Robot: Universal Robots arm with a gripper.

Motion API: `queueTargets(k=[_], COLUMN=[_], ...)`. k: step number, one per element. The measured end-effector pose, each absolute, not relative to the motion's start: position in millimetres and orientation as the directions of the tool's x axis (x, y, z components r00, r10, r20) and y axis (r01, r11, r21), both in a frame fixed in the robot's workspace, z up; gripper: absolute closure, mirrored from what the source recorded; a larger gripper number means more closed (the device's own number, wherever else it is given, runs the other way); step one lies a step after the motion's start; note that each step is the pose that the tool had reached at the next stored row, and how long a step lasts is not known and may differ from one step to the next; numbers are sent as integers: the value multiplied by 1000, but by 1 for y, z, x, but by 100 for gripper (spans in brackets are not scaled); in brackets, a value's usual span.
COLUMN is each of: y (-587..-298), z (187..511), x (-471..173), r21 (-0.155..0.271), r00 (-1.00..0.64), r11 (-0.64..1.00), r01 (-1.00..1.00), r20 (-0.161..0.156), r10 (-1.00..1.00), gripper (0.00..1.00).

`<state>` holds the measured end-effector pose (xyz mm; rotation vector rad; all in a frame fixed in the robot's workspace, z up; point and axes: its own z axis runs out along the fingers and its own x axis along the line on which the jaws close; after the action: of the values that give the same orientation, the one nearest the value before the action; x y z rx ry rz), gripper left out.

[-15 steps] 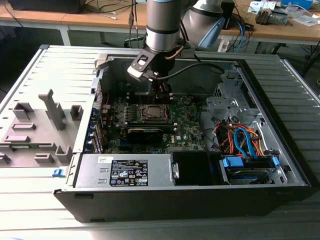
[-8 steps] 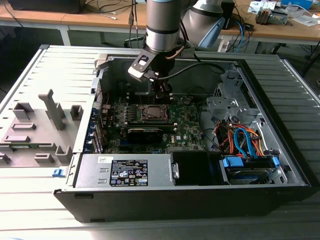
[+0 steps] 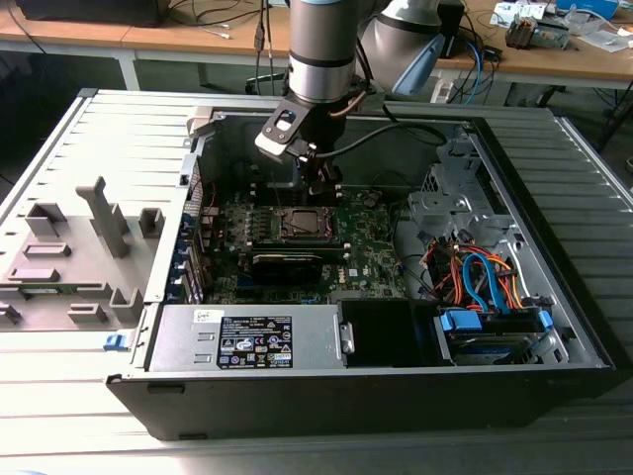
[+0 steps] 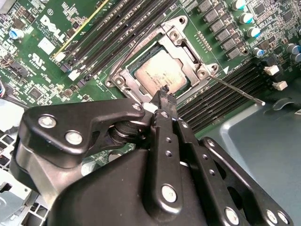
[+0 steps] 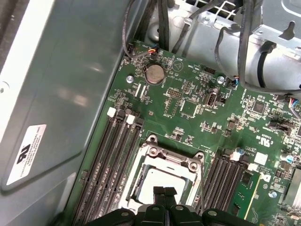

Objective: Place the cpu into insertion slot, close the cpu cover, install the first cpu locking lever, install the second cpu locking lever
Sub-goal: 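Install the second cpu locking lever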

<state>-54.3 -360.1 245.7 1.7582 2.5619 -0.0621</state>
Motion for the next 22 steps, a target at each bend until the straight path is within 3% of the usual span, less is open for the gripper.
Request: queueTargets(k=[22], y=[-360], z=[246], x=[-54], r21=[-14], r00=[-425], r11=[425], r01=[905], r20=[-50], r10=[904], gripper=[89])
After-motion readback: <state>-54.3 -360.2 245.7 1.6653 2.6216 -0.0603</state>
